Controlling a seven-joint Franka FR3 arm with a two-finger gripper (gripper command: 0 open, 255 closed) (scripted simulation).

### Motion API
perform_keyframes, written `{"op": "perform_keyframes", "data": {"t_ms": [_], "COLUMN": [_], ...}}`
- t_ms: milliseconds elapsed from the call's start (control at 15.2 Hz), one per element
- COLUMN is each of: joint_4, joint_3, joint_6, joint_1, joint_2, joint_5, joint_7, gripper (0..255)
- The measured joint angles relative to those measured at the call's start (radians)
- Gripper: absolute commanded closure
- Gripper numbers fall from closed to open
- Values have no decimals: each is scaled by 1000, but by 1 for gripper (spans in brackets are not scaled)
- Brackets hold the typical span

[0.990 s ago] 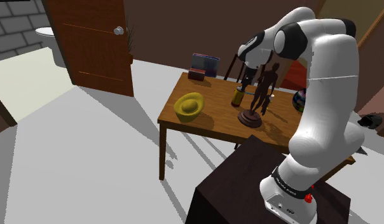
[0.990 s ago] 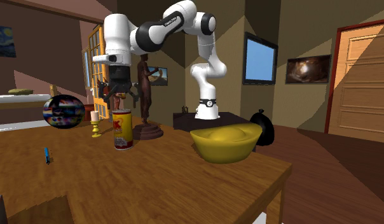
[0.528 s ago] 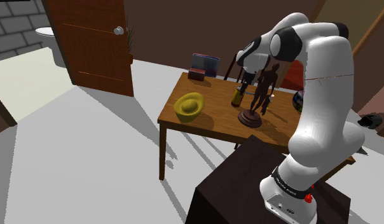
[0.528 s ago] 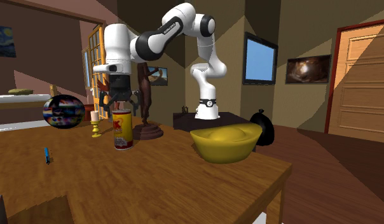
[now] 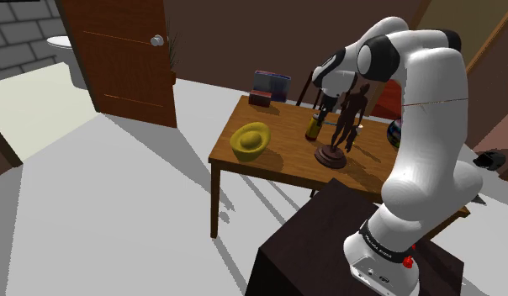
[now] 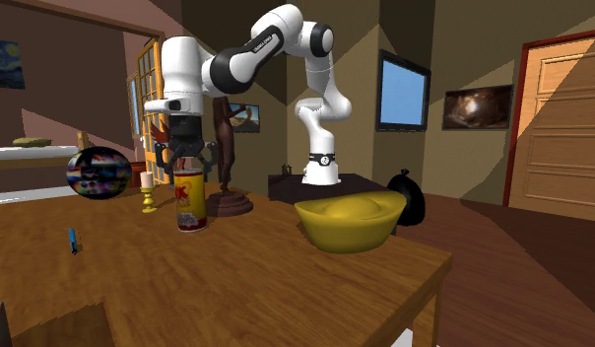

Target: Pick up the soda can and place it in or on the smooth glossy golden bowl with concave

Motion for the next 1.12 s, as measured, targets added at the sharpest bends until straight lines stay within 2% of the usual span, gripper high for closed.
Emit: {"op": "perform_keyframes", "data": {"t_ms": [594,1122], "joint_4": [1,18], "joint_3": [0,-22], "joint_6": [-5,-76], "joint_1": [2,14], "joint_2": [-2,-59], "joint_5": [-2,-33], "joint_7": [2,19], "gripper": [255,255]}}
